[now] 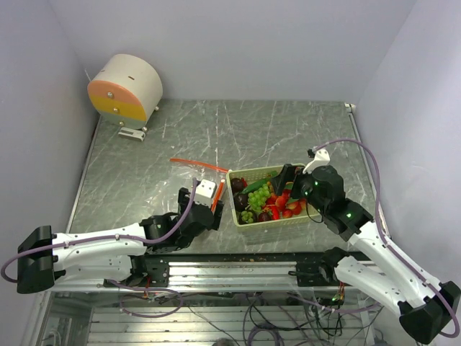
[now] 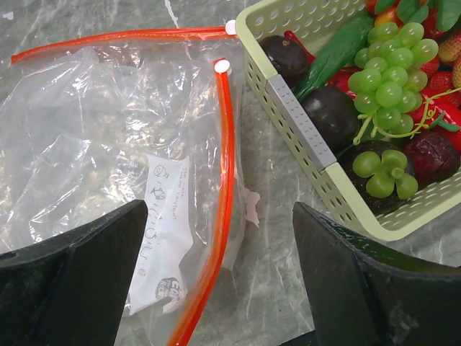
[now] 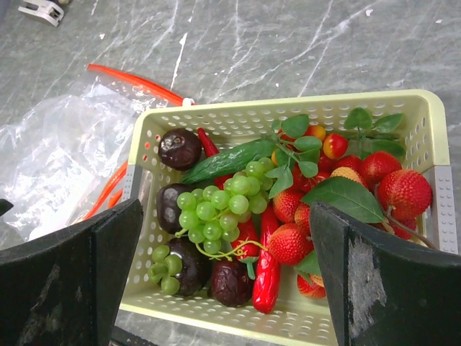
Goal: Place the food in the zip-top bag and seal the zipper
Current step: Pick up the zipper food storage bag at the center of the board.
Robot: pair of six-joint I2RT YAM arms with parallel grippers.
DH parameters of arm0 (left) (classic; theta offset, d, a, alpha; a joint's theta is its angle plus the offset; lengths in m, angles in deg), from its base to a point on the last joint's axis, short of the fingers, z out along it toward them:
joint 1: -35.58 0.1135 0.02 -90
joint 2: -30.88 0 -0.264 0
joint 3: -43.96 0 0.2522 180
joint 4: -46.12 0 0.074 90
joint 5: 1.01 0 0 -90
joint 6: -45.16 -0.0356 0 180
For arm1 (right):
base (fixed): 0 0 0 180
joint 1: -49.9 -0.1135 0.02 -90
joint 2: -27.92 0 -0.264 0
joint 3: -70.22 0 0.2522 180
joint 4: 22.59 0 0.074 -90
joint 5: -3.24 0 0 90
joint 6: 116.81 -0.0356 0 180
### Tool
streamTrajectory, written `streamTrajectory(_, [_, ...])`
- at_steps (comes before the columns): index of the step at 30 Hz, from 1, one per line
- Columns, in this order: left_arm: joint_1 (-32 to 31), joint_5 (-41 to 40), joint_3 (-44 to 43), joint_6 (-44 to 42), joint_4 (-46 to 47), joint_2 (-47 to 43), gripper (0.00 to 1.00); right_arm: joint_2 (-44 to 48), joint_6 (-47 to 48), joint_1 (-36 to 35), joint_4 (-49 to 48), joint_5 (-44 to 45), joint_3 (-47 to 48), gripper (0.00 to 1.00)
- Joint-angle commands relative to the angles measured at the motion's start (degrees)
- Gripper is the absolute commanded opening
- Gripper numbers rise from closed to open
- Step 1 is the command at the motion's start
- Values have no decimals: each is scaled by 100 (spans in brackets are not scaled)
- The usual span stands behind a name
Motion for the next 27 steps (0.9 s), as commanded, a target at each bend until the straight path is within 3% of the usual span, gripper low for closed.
streamTrajectory(1, [-33,-166,74,147,17,46,94,127,-60,-32,11,116,59,100])
streamTrajectory(27, [381,-438,242,251,467,1087,90,105,35,-32,-245,-169,-280,100])
